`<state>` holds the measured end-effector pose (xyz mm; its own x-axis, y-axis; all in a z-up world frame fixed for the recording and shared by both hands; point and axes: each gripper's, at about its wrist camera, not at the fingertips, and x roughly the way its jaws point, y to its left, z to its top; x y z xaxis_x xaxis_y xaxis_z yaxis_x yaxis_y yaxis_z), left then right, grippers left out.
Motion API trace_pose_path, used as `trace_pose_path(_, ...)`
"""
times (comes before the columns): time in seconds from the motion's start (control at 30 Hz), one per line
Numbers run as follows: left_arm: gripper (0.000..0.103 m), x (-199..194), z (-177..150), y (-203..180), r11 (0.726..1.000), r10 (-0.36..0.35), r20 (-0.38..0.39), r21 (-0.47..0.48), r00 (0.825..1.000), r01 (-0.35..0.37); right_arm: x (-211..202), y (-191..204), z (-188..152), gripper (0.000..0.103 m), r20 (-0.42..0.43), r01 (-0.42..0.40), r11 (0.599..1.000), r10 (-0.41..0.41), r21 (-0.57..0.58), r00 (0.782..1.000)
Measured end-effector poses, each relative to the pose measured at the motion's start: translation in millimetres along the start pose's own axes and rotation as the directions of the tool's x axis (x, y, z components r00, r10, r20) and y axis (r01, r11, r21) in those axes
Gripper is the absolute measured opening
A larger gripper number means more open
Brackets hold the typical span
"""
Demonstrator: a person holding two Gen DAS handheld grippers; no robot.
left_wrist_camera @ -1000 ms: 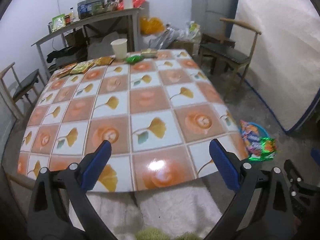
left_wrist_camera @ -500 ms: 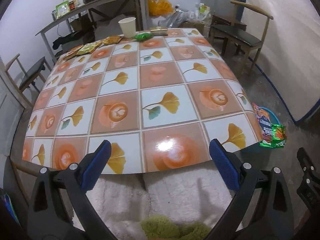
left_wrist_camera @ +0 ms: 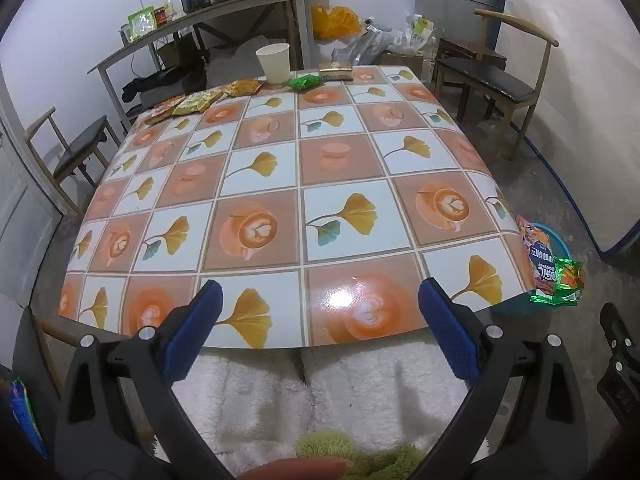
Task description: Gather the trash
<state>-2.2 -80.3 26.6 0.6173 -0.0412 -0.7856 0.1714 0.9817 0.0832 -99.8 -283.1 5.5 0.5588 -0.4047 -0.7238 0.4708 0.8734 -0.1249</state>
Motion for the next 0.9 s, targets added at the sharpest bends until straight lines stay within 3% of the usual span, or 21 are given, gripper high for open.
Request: trace_pose_path(0.9, 0.094, -9, 2, -18, 0.999, -0.033, 0.015, 0.039, 0.999, 0.033, -1, -13, 1, 0.096, -0.001, 0.011, 1.000, -0.011, 0.025, 1.000)
